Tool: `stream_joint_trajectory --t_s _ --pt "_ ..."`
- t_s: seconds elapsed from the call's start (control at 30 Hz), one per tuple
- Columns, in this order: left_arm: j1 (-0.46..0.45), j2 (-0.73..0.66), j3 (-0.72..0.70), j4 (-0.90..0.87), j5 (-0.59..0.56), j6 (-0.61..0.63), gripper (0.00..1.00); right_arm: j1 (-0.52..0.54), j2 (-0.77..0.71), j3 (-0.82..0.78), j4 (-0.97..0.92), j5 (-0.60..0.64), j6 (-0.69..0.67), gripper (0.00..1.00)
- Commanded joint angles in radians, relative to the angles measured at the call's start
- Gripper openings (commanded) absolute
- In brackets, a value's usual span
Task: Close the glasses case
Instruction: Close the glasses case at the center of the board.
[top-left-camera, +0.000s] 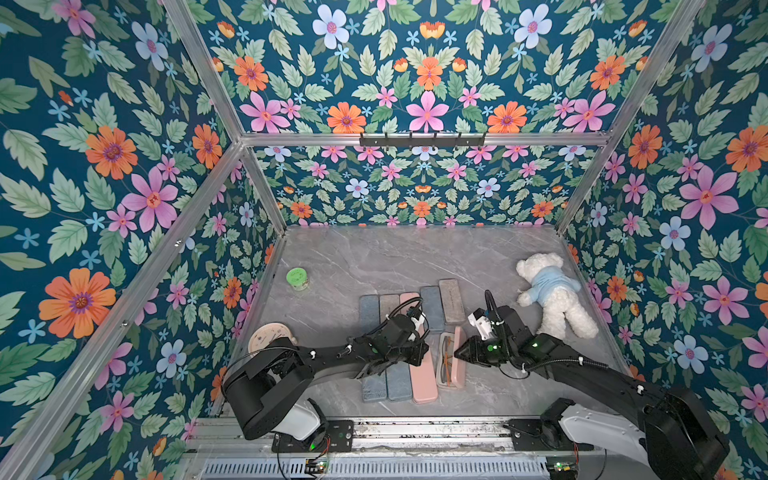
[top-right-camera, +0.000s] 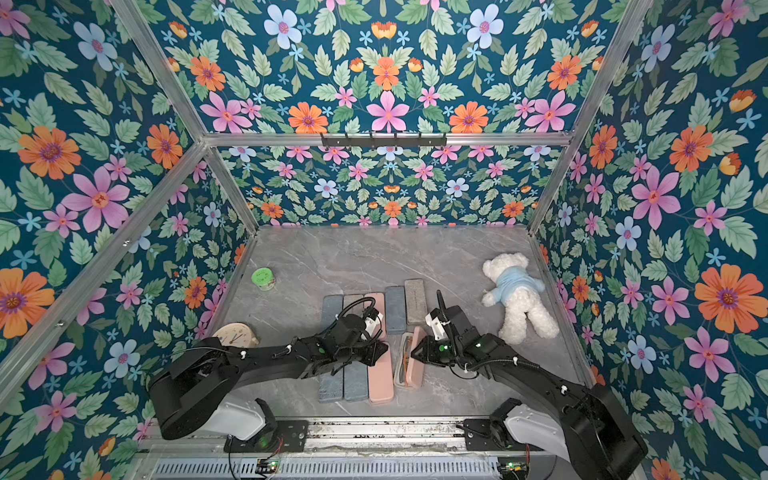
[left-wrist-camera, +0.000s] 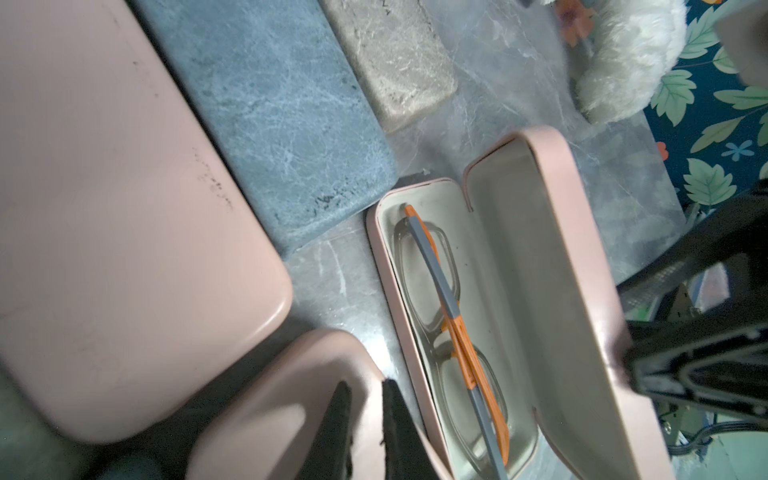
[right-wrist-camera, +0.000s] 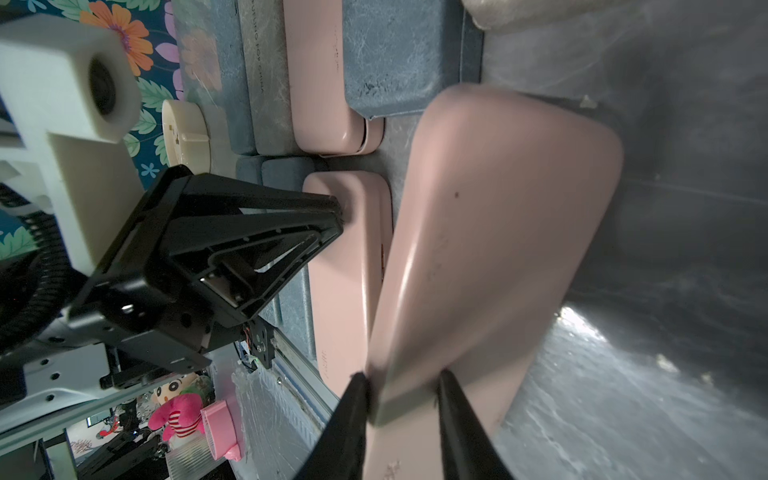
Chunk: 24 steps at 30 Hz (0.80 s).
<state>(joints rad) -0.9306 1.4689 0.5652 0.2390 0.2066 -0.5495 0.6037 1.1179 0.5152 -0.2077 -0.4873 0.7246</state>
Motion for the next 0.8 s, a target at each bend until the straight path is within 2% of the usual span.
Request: stream_joint_trajectory --t_s 0.0,0.3,0.77 --pt "0.000 0.001 -0.006 0.019 -0.001 -0.007 0.18 0.002 0.020 0.005 0.019 0.004 -0.014 0.30" --pt "0.000 0.005 -0.013 0.025 -0.001 -0.007 0.18 0.002 0.093 0.024 0.037 0.000 -0.027 0.30" --pt "0.001 -0.035 -0.005 0.005 -0.012 -0.007 0.18 0.001 0.186 0.080 -0.002 0.041 -0.062 0.47"
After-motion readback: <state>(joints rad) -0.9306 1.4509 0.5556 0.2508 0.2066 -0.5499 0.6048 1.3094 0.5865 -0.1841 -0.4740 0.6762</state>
